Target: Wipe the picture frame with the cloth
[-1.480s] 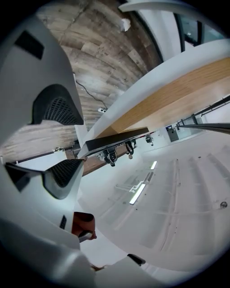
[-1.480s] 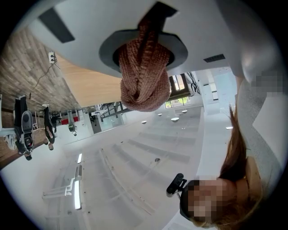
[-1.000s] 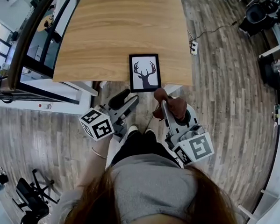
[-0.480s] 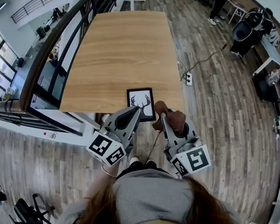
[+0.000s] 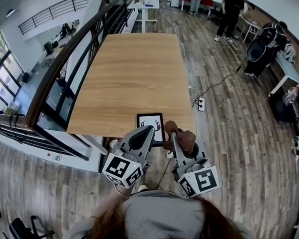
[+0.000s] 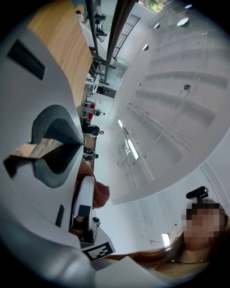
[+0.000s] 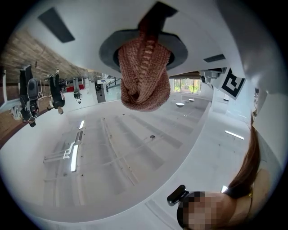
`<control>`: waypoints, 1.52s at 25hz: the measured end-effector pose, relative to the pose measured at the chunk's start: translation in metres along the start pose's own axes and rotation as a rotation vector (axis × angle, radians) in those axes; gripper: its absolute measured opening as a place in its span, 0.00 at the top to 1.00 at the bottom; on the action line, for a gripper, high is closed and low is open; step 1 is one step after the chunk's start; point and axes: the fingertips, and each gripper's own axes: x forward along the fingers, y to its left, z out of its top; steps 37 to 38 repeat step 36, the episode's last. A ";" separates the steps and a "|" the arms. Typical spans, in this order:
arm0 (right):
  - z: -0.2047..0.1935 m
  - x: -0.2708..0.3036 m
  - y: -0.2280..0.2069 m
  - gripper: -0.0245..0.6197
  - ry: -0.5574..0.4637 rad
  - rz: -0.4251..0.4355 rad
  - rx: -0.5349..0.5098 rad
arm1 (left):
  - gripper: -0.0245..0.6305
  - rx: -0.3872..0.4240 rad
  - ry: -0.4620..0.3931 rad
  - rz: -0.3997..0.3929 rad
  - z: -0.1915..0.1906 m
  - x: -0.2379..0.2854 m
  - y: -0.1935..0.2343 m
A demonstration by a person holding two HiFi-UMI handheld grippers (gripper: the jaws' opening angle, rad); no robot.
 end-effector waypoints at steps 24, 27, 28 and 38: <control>-0.010 -0.012 0.002 0.89 0.033 0.000 0.035 | 0.95 -0.007 0.002 0.069 -0.012 -0.002 -0.005; -0.009 -0.012 0.001 0.89 0.031 0.000 0.041 | 0.95 -0.014 -0.002 0.062 -0.012 -0.001 -0.008; -0.009 -0.013 0.001 0.89 0.028 0.000 0.038 | 0.95 -0.014 -0.004 0.059 -0.012 -0.001 -0.010; -0.010 -0.016 0.001 0.89 0.034 0.005 0.049 | 0.95 -0.026 -0.004 0.034 -0.013 0.002 -0.018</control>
